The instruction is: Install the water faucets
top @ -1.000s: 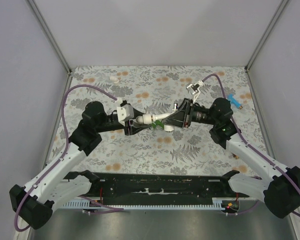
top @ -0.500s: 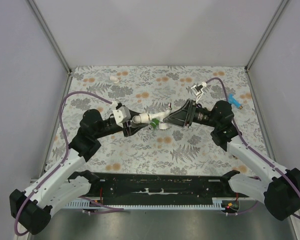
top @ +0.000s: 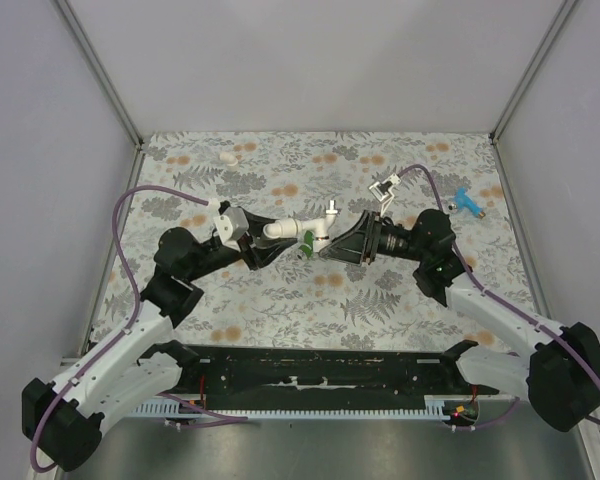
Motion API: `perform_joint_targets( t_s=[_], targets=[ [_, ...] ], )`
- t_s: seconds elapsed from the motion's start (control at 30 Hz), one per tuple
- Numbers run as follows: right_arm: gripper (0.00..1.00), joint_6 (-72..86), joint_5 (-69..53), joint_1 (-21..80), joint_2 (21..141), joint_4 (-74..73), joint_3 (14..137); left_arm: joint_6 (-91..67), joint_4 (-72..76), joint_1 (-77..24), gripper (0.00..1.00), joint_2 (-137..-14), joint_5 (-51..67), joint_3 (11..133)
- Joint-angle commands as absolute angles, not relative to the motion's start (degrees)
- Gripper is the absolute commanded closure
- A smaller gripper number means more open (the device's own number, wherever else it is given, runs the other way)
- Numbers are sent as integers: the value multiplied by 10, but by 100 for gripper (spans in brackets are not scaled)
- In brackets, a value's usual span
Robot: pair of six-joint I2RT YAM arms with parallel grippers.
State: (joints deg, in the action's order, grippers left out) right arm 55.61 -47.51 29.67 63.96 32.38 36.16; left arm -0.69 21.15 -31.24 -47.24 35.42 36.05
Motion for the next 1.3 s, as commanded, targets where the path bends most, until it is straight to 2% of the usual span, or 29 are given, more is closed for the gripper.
perform_joint_targets(
  t_s=[0.0,0.17,0.4,0.77,0.9,1.0,1.27],
  targets=[
    [27,576,-468,306,651,396,352,-53,305,-311,98,-462,337,355],
    [35,631,-478,309,663,447,360,-31,301,-311,98,-464,330,352],
    [46,654,-493,310,642,430,385,121,134,-311,98,-456,283,393],
    [46,493,-441,289,597,250,486,168,44,-315,98,-458,321,427],
    [35,390,-401,279,576,151,515,143,61,-315,98,-454,318,424],
    [25,224,-345,278,558,56,512,85,104,-315,98,-456,318,417],
    [9,65,-400,277,455,177,379,-76,251,-316,98,-464,376,388]
  ],
)
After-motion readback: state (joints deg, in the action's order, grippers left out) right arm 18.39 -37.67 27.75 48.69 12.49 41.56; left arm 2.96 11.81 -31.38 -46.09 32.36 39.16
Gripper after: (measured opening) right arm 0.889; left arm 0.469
